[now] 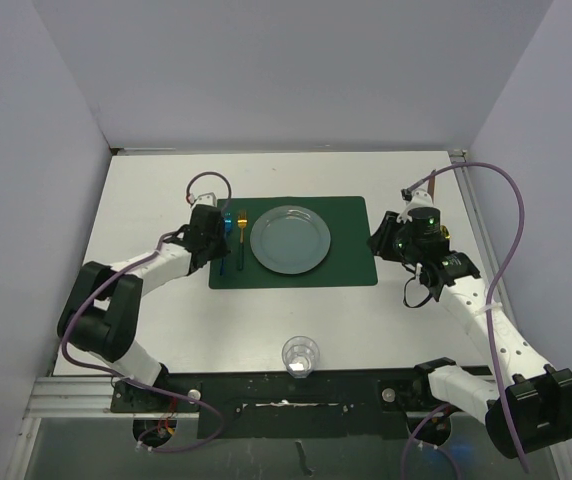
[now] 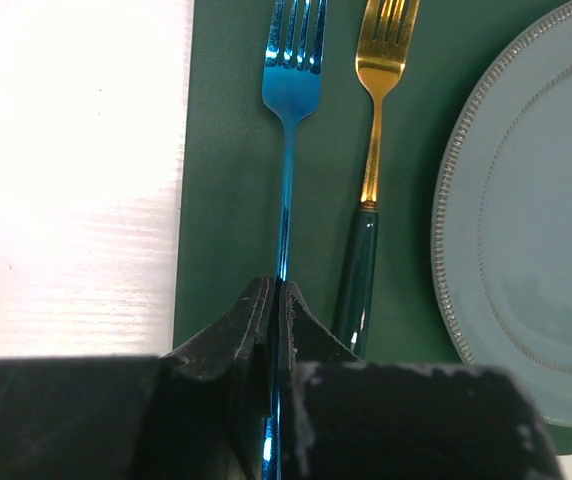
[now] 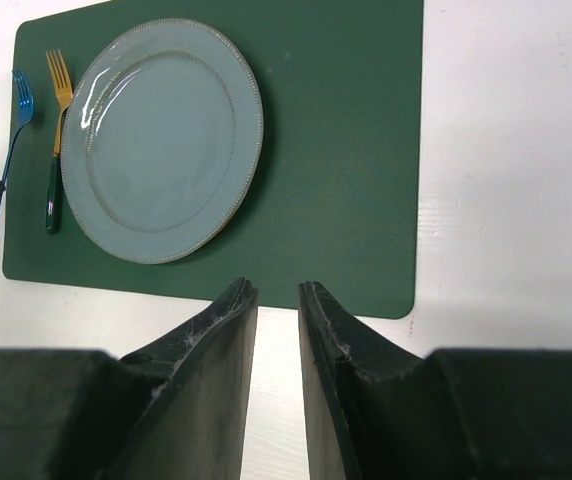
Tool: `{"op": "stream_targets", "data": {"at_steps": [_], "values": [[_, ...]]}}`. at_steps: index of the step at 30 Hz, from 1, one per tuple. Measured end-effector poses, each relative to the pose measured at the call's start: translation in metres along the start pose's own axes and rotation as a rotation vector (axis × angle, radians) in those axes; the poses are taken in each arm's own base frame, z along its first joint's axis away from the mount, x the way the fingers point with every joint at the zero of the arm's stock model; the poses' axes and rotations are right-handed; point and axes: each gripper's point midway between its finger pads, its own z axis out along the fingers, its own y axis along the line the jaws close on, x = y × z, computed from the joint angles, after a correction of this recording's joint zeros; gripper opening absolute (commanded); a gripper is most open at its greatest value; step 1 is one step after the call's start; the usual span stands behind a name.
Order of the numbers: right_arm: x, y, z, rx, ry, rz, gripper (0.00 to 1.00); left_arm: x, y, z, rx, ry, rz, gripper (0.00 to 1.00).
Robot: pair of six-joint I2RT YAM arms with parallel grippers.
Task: Set the dinner table for one person
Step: Place the fork on the napkin.
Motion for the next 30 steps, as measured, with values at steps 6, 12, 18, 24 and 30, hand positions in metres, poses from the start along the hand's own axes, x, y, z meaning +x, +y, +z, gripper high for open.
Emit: {"op": "stream_targets", "data": {"at_steps": [6, 12, 18, 24, 30], "values": [[0.001, 0.002, 0.000, -0.004, 0.003, -0.001, 0.25, -0.001, 0.005, 0.001, -0.041, -0.021, 0.001, 0.00], [0.001, 0.001, 0.001, 0.000, 0.003, -0.001, 0.25, 0.001, 0.010, 0.008, -0.068, -0.025, 0.002, 0.00], [0.001, -0.001, 0.001, 0.009, 0.000, -0.001, 0.25, 0.010, 0.011, 0.019, -0.076, -0.009, 0.007, 0.00], [0.004, -0.003, 0.001, 0.022, 0.013, 0.000, 0.25, 0.012, 0.010, 0.025, -0.073, -0.010, 0.009, 0.00], [0.007, -0.004, 0.003, 0.027, 0.026, -0.002, 0.25, 0.010, 0.009, 0.026, -0.069, -0.018, 0.011, 0.00]]}}
